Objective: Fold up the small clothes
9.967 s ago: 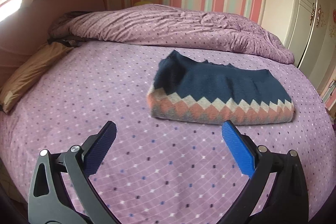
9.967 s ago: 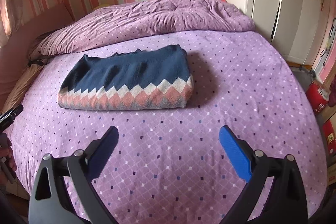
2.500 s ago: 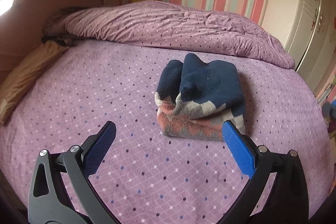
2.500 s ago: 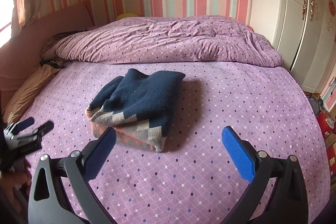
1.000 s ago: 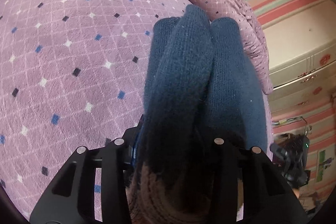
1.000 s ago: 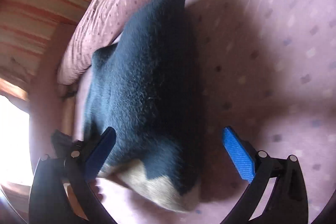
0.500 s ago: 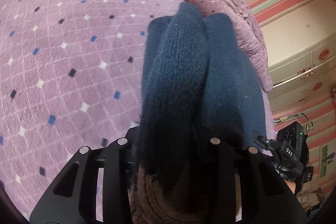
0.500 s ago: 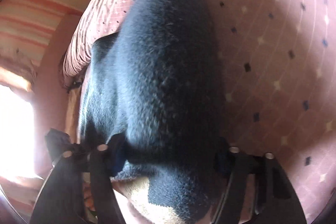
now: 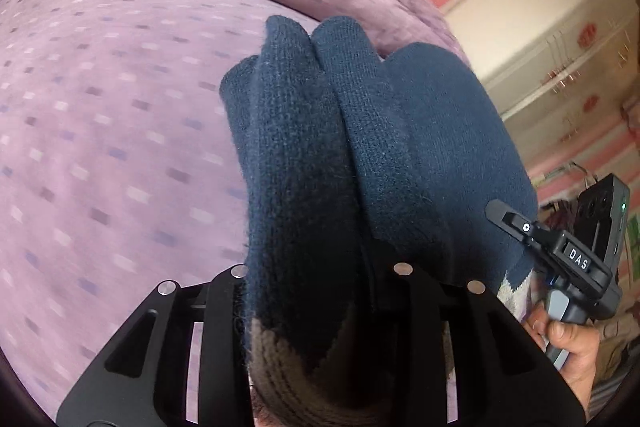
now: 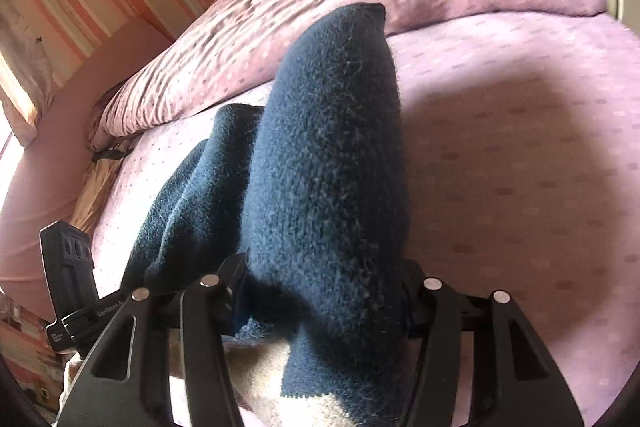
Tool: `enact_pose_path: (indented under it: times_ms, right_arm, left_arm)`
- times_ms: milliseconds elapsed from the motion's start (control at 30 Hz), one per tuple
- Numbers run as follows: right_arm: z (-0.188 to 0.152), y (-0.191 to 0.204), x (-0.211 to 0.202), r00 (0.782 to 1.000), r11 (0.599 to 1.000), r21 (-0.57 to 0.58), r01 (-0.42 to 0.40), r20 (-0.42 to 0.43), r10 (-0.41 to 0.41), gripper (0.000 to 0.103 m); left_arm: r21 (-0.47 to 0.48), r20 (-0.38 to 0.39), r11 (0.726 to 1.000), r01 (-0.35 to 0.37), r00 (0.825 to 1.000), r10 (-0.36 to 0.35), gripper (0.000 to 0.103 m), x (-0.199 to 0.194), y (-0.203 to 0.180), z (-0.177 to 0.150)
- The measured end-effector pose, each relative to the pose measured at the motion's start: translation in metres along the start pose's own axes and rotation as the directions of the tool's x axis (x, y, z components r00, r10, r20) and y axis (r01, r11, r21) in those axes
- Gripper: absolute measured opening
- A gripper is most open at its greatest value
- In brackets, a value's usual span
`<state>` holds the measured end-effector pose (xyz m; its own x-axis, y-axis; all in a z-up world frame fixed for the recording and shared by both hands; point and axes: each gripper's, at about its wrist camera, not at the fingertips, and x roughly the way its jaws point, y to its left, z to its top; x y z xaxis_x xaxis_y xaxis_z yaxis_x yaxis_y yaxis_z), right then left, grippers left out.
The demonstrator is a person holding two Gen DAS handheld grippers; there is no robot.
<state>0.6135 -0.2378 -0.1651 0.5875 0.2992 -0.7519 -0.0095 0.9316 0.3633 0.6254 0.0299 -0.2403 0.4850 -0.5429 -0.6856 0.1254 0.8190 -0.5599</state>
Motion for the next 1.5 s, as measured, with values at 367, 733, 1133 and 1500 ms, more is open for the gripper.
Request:
enact_pose_path:
  times_ms: [367,733,1133,1500]
  right_arm:
    - [-0.028,-0.188,-0.163,0.992,0.991,-0.018,0.13,-0.006,-0.13,0.054]
    - [-0.085,-0.38,-0.218,0.987,0.986,0.085,0.144,-0.084,-0.137,0.056]
    - [-0.11,-0.39,-0.253,0.949,0.948,0.046,0.314,0.003,-0.315,0.088]
    - [-0.162,-0.311,-0.375,0.929,0.912,-0.183,0.366,0.138,-0.345,0.098]
  left_arm:
    - [0.032,-0.063,0.995,0.09,0.994,-0.088,0.03,0.072,-0.202,-0.136]
    - [0.128,-0.093,0.989,-0.068,0.992,0.08,0.031,0.145,-0.335,-0.246]
    - [0.276,0.112,0.86,-0.43,0.903,0.416,0.086,0.112,-0.327,-0.26]
    - [0.225,0.3,0.796,-0.561,0.817,0.492,0.095,-0.017,-0.36,-0.289]
